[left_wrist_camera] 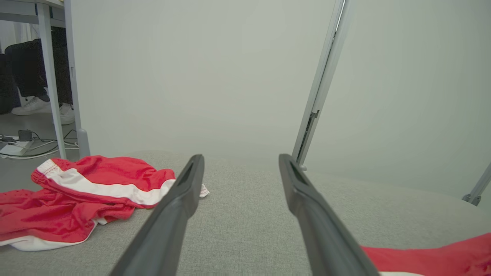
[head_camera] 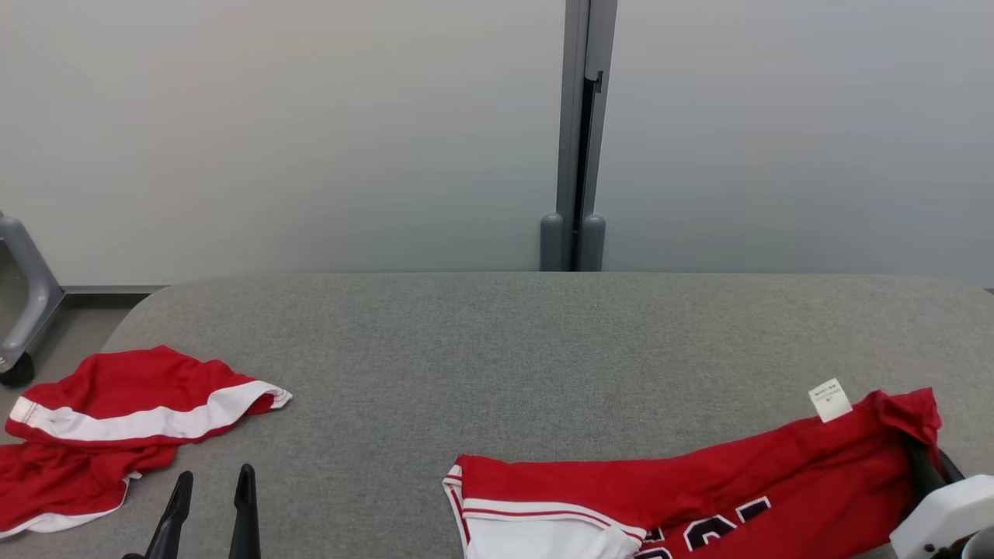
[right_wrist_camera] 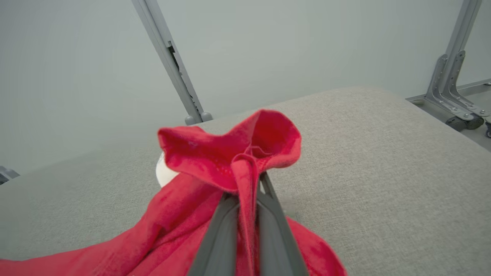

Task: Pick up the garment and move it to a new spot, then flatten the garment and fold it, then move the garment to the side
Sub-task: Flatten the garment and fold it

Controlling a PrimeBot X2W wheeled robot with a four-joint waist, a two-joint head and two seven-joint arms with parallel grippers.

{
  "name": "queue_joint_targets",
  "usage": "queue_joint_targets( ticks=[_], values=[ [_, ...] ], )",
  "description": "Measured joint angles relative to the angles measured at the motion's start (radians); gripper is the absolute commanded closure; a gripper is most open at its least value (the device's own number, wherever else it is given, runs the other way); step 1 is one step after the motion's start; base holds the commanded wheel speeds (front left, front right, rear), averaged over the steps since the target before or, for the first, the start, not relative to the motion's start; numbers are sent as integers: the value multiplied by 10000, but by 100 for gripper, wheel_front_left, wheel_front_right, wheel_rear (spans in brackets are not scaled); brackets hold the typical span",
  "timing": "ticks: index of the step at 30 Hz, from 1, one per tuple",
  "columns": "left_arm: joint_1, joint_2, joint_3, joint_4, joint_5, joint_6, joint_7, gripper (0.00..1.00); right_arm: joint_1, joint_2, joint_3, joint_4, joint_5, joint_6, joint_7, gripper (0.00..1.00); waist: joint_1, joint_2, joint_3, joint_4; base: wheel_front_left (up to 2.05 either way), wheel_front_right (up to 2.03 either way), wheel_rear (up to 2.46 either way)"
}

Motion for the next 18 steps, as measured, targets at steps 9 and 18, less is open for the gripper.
queue_joint_targets(
  ticks=[9,18],
  values=[
    [99,48,111,-25,-2,0,0,0,766,734,391,-2504,-911,-2,353,100,0,0,-168,116,0,0,0],
    [98,255,40,-31,23,6,155,0,1313,1804,1710,-4182,-1352,-2,1262,100,0,0,-174,816,0,0,0]
  ],
)
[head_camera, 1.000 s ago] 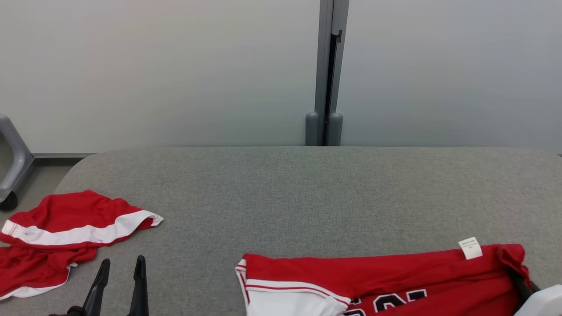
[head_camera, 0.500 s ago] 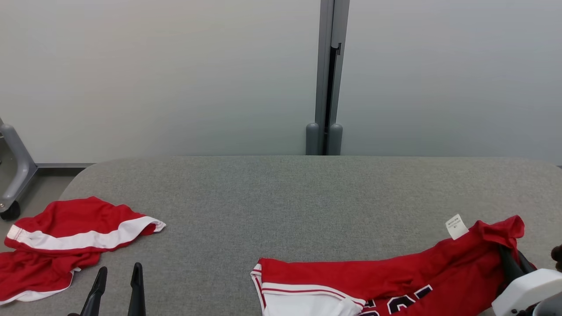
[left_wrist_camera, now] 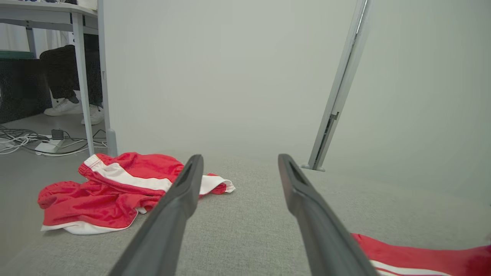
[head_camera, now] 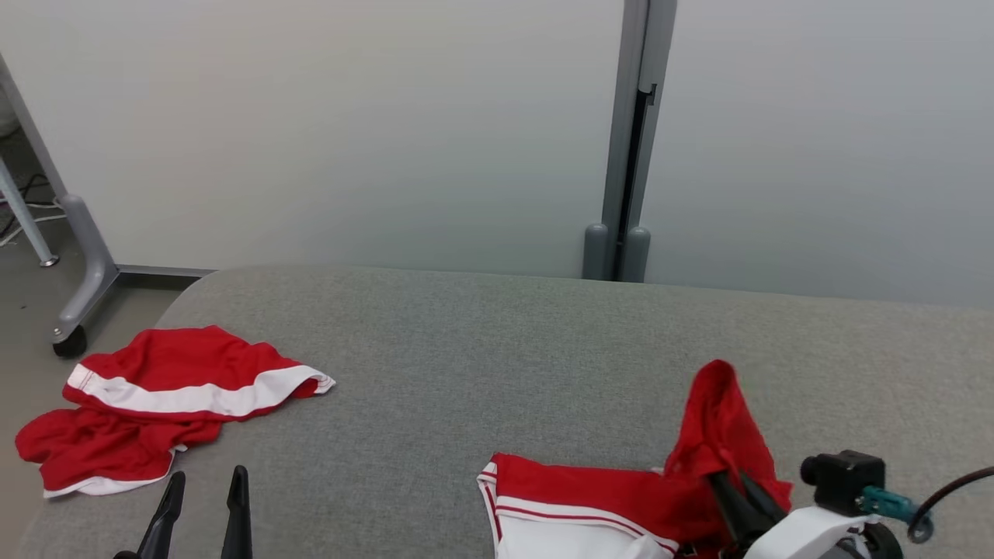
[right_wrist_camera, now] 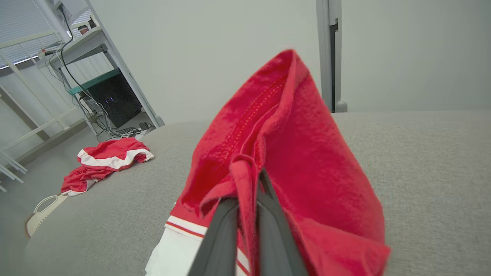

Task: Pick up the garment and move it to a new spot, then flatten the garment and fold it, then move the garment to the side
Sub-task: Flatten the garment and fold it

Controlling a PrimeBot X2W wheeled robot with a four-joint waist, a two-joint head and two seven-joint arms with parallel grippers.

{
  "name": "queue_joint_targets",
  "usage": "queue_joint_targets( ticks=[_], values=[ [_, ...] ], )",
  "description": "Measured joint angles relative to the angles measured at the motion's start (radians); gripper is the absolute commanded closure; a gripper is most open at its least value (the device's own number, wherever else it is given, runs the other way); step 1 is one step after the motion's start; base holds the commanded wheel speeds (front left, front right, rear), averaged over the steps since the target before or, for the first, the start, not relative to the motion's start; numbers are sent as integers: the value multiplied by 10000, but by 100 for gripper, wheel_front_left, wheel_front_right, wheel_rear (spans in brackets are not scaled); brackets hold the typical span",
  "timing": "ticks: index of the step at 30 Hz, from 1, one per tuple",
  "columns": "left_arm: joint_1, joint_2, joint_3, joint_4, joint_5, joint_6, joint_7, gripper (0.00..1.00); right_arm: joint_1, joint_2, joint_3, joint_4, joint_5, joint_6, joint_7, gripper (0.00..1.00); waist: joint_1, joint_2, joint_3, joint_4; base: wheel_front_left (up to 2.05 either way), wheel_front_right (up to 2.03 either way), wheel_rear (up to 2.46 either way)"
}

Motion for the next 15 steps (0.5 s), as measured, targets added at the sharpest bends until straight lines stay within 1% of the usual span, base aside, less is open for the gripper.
queue_joint_targets(
  ticks=[5,11,15],
  values=[
    [-19,100,-38,-31,12,4,111,0,-18,510,874,272,31,0,77,100,0,0,-3,501,0,0,0],
    [-54,222,-119,-35,12,-15,238,0,-451,941,1634,1244,305,0,-148,100,0,0,9,1052,0,0,0],
    [-98,295,-153,-48,12,-8,301,0,-688,1104,1988,2056,510,0,-282,100,0,0,1,1308,0,0,0]
  ],
)
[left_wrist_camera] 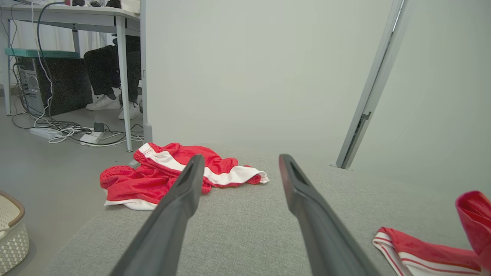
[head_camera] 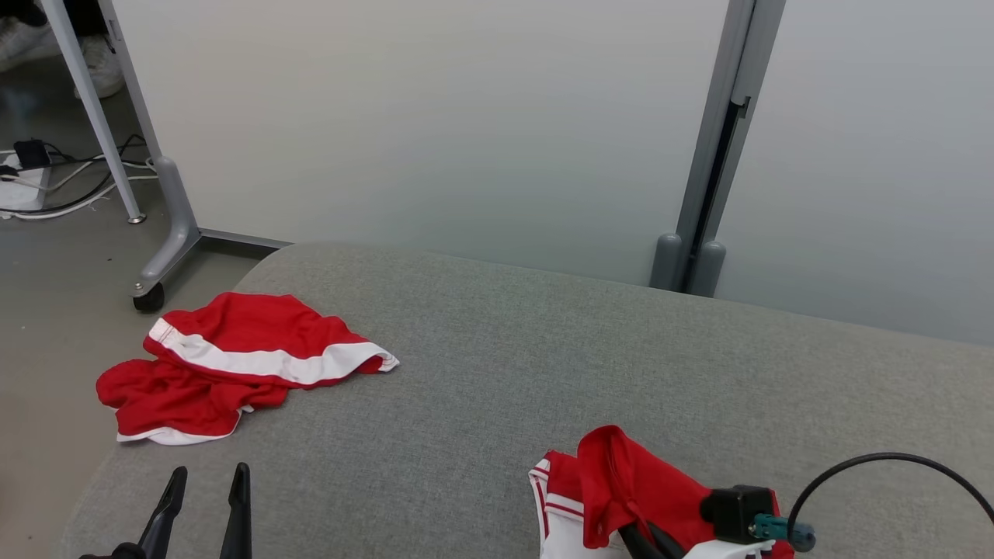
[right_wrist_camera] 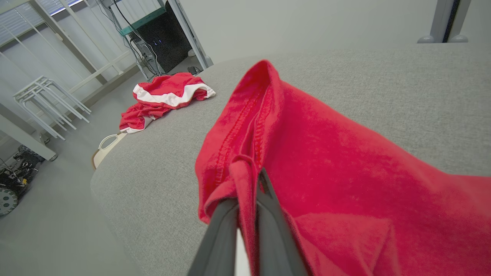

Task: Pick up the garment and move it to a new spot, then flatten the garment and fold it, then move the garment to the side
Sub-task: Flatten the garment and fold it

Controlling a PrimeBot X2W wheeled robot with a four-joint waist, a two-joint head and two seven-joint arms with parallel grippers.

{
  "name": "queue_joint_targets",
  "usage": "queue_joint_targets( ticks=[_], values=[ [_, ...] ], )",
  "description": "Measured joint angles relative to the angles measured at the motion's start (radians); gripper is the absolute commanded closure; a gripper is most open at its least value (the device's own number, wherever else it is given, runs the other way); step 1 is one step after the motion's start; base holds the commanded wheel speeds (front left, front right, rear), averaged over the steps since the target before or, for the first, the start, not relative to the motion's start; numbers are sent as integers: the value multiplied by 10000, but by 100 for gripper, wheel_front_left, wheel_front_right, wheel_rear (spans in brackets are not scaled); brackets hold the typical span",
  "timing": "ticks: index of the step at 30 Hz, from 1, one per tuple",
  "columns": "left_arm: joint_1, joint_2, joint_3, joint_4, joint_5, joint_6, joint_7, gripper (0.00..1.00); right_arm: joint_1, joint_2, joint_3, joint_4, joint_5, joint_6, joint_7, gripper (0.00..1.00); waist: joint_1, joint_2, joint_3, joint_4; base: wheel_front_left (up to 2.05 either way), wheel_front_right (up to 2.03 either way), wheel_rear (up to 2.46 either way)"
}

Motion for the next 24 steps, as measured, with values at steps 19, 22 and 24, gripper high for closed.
queue_joint_targets(
  ticks=[19,22,24],
  values=[
    [-67,59,-82,-21,-56,92,21,0,-1186,349,1051,2713,876,0,-1083,100,0,0,106,40,0,0,0],
    [-105,58,-121,4,-65,92,12,0,-1406,378,1361,3024,1057,0,-1085,0,0,0,116,22,0,0,0],
    [-109,58,-138,35,-69,92,6,0,-1511,397,1582,3150,1218,0,-1091,0,0,0,110,25,0,0,0]
  ],
)
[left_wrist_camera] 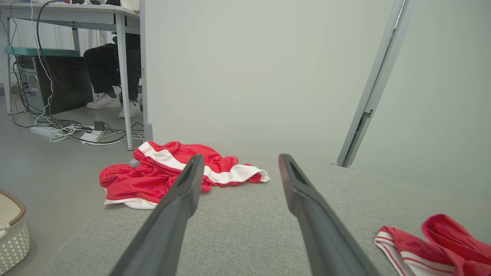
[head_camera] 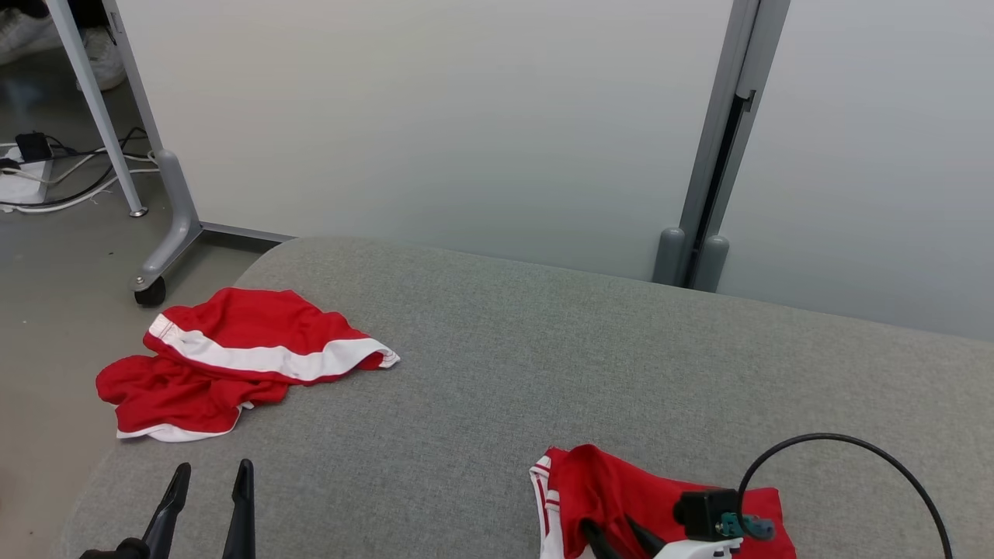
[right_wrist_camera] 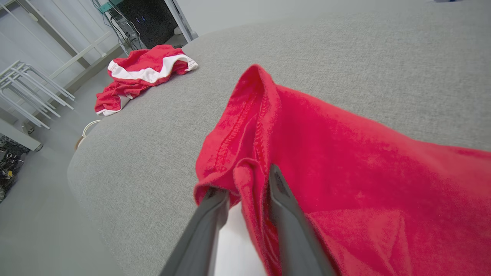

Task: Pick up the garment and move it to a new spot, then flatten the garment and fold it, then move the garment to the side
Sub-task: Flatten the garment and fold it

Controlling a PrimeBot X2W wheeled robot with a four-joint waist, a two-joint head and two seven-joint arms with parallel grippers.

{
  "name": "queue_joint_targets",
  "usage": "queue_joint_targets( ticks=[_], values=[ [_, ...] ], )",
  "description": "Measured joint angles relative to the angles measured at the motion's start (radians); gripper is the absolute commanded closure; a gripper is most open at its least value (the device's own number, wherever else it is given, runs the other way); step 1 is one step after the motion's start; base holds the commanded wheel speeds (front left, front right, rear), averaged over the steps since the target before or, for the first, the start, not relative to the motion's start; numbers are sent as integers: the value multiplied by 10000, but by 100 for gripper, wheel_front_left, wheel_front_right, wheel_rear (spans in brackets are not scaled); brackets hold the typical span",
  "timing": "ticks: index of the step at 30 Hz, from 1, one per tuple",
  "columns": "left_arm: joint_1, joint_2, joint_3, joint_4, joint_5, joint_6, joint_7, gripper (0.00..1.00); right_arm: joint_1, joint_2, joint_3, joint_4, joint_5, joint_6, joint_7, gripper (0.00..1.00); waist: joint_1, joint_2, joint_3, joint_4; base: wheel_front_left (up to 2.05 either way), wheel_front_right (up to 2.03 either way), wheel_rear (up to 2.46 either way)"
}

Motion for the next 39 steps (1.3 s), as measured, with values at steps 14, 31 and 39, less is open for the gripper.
queue_joint_targets(
  ticks=[14,31,39],
  values=[
    [76,10,27,23,-150,121,-94,0,-442,-894,443,-1864,1204,0,-825,0,0,0,-119,-290,0,0,0],
    [246,15,75,-393,-157,324,-245,0,628,-3221,-3557,-2886,-431,0,-1122,0,0,0,-240,-945,0,0,0],
    [383,0,81,-568,-157,395,-288,0,1448,-2589,-4907,-3020,-1870,0,-1150,0,0,0,-192,-1050,0,0,0]
  ],
)
